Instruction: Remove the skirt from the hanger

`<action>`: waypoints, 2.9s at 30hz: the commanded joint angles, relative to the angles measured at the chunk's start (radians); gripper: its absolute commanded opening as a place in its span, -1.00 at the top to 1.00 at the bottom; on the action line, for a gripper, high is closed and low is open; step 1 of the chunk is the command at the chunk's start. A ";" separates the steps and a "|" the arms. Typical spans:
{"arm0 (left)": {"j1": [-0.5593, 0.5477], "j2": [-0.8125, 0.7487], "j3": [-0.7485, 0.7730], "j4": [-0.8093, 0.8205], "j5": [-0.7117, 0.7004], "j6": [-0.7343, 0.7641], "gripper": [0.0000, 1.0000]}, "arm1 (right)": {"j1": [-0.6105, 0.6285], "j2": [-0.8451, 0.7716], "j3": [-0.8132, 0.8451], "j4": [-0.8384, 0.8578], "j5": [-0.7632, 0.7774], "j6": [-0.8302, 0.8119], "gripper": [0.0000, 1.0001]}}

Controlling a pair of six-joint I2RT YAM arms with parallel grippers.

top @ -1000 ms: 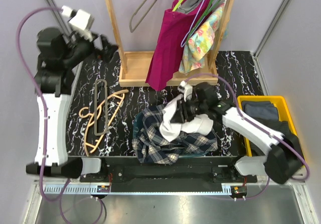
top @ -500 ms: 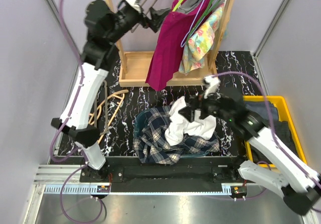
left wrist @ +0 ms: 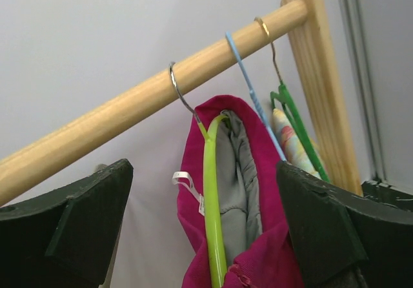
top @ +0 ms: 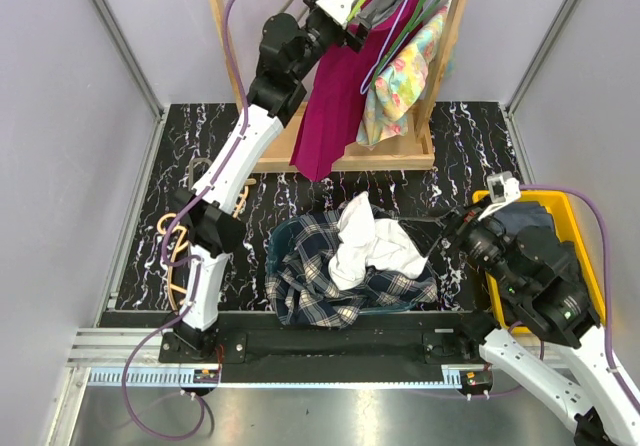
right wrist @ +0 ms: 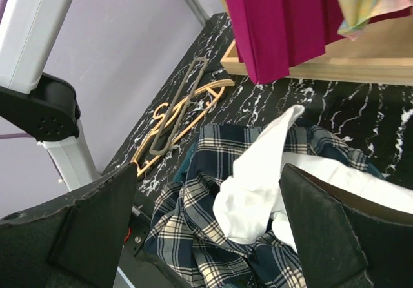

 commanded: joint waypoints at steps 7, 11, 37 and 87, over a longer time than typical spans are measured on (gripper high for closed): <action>0.018 -0.022 -0.002 0.064 -0.034 0.042 -0.90 | 0.000 0.026 0.092 -0.065 0.111 -0.012 -0.99; 0.032 -0.025 -0.016 -0.107 0.032 0.014 -0.84 | 0.000 0.062 0.128 -0.059 0.136 -0.035 -0.98; 0.057 -0.123 -0.061 -0.113 0.087 -0.064 1.00 | 0.001 0.126 0.140 -0.002 0.113 -0.026 -0.87; 0.167 -1.041 -0.477 -0.548 0.096 -0.021 1.00 | 0.001 0.497 0.303 0.303 -0.108 -0.158 -0.99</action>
